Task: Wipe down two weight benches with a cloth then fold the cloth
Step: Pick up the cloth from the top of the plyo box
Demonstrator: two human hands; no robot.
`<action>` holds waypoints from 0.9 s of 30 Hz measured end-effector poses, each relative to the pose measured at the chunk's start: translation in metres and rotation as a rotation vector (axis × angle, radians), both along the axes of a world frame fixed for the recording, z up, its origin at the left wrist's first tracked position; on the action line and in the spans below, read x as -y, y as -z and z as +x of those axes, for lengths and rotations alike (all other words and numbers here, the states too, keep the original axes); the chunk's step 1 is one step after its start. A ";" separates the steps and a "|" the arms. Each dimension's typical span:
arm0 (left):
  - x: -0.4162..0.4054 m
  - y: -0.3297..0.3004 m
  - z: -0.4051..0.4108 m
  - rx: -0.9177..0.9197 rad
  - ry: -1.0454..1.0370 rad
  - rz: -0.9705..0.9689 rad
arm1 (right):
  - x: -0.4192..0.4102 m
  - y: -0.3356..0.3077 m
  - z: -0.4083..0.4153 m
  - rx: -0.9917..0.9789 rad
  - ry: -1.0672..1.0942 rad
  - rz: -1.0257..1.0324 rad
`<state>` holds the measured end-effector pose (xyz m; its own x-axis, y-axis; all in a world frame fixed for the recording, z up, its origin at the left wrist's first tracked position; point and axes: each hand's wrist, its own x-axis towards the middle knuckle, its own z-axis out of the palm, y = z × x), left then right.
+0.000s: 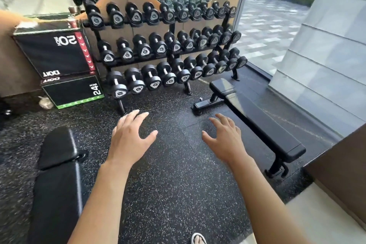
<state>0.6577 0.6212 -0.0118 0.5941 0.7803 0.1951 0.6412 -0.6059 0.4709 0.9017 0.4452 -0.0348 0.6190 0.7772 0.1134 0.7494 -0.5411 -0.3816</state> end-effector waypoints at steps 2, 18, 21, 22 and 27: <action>-0.010 -0.004 0.019 0.007 -0.035 0.008 | -0.020 -0.002 0.025 -0.005 -0.034 -0.010; -0.078 -0.008 0.068 -0.062 -0.328 0.033 | -0.171 0.005 0.113 -0.074 -0.336 -0.029; -0.096 -0.006 0.060 -0.055 -0.365 0.042 | -0.200 0.006 0.107 -0.101 -0.375 -0.023; -0.103 -0.006 0.057 -0.056 -0.375 0.043 | -0.210 0.006 0.104 -0.103 -0.385 -0.023; -0.149 0.001 0.038 -0.049 -0.414 0.031 | -0.266 0.010 0.086 -0.087 -0.428 -0.030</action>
